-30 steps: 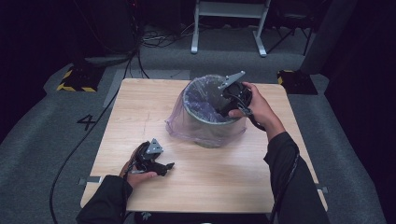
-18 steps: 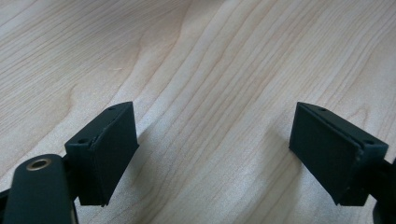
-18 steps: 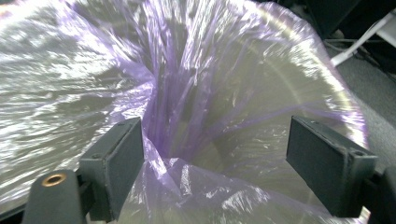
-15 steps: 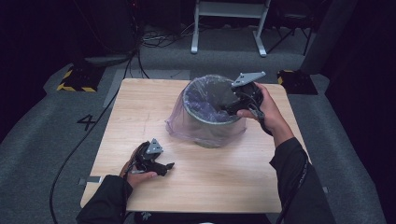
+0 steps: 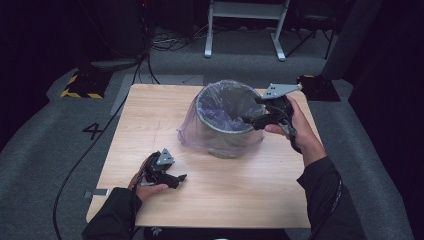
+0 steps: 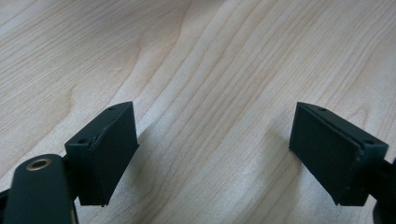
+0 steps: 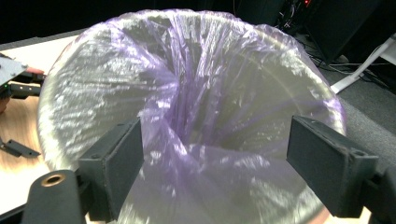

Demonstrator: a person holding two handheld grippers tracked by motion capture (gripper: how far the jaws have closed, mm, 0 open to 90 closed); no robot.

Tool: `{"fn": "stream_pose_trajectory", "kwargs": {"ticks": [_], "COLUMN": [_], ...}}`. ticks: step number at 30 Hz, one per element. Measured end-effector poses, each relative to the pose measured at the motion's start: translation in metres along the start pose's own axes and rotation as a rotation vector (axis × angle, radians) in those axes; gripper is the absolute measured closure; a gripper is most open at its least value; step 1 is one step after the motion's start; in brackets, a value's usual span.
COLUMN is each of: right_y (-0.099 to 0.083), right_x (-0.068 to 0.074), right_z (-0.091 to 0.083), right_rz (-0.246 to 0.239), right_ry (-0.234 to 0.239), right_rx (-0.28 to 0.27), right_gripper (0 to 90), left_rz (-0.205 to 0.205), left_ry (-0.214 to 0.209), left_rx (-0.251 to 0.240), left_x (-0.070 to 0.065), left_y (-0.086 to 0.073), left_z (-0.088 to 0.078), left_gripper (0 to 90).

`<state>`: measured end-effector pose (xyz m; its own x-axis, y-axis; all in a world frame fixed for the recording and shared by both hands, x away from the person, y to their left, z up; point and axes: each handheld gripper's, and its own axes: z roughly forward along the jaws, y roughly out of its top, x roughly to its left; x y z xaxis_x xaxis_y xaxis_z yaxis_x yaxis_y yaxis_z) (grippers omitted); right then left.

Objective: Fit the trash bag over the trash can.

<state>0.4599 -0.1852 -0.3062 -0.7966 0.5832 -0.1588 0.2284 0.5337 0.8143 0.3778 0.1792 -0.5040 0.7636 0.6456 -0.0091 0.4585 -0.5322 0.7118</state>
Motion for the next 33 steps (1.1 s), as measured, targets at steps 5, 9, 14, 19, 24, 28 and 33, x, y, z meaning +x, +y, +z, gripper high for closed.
{"fn": "stream_pose_trajectory", "kwargs": {"ticks": [5, 9, 14, 19, 24, 28, 33], "right_y": [-0.009, -0.016, -0.022, -0.027, -0.033, -0.037, -0.042], "right_x": [0.001, 0.003, 0.005, 0.008, 0.01, 0.012, 0.015], "right_z": [-0.01, -0.017, -0.024, -0.028, -0.031, -0.033, -0.035], "right_rz": [0.003, 0.001, -0.002, -0.014, -0.025, -0.033, -0.047], "right_ry": [0.001, 0.002, 0.001, -0.001, 0.002, 0.003, 0.006], "right_rx": [-0.015, -0.025, -0.031, -0.029, -0.015, -0.01, 0.007], "right_gripper": [18.2, 17.7, 17.7, 17.4, 17.4, 17.2, 16.8], "left_rz": [0.0, -0.001, -0.001, 0.0, -0.001, 0.0, 0.0], "left_ry": [0.0, 0.0, 0.0, 0.0, 0.0, 0.0, 0.0], "left_rx": [0.0, -0.001, -0.001, 0.0, -0.001, 0.0, 0.0], "left_x": [0.0, 0.0, 0.0, 0.0, 0.0, 0.0, 0.0], "left_y": [0.0, 0.0, 0.0, 0.0, 0.0, 0.0, 0.0], "left_z": [0.0, 0.0, 0.0, 0.0, 0.0, 0.0, 0.0], "left_gripper": [14.7, 14.7, 14.7, 14.7, 14.7, 14.7, 14.7]}}
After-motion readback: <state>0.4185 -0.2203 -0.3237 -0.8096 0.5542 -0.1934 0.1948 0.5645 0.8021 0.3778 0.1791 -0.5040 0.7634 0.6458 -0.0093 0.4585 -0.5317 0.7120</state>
